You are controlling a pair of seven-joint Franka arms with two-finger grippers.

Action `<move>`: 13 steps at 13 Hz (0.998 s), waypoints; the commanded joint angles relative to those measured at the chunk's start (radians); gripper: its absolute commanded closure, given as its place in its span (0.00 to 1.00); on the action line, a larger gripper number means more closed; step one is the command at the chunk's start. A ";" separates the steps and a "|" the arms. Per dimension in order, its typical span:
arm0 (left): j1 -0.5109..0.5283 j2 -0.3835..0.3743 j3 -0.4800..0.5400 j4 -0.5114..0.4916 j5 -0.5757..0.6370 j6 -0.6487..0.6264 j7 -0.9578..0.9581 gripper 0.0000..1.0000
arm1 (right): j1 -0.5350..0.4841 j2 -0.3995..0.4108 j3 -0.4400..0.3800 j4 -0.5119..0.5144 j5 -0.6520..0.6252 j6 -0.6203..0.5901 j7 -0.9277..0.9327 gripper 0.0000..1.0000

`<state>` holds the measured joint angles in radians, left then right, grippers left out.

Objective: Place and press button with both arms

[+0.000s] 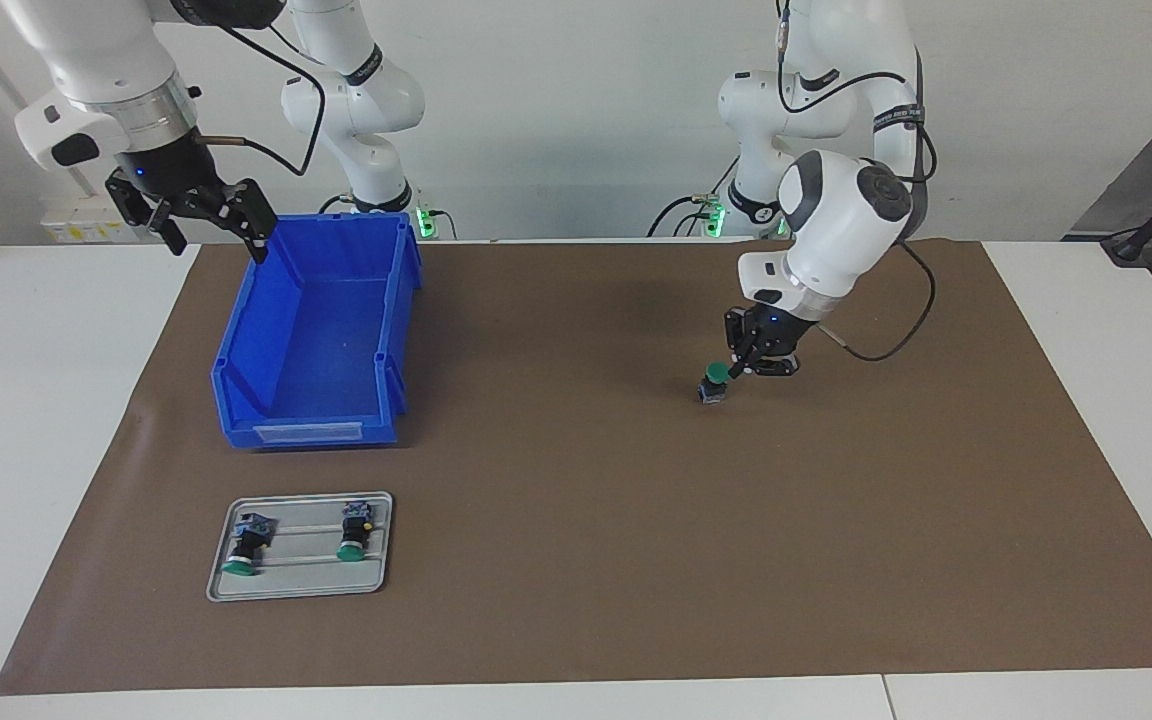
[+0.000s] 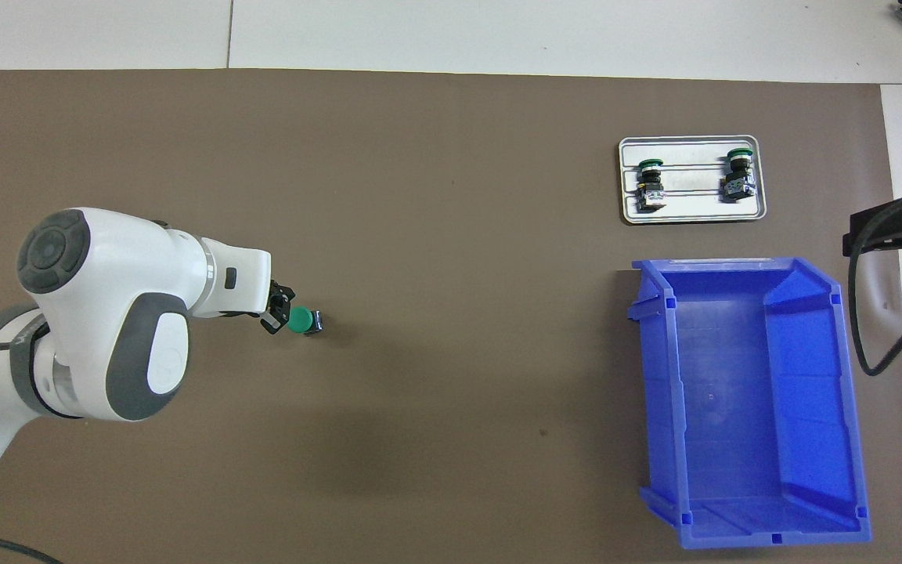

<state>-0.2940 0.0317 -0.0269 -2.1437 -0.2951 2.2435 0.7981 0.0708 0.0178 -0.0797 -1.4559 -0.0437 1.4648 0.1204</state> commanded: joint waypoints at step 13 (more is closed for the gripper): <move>-0.036 0.001 0.015 -0.085 0.034 0.080 -0.063 1.00 | -0.016 -0.026 0.003 -0.027 0.022 -0.004 -0.030 0.00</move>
<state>-0.3114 0.0272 -0.0247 -2.2286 -0.2869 2.3012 0.7754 0.0706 0.0178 -0.0797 -1.4560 -0.0437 1.4648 0.1204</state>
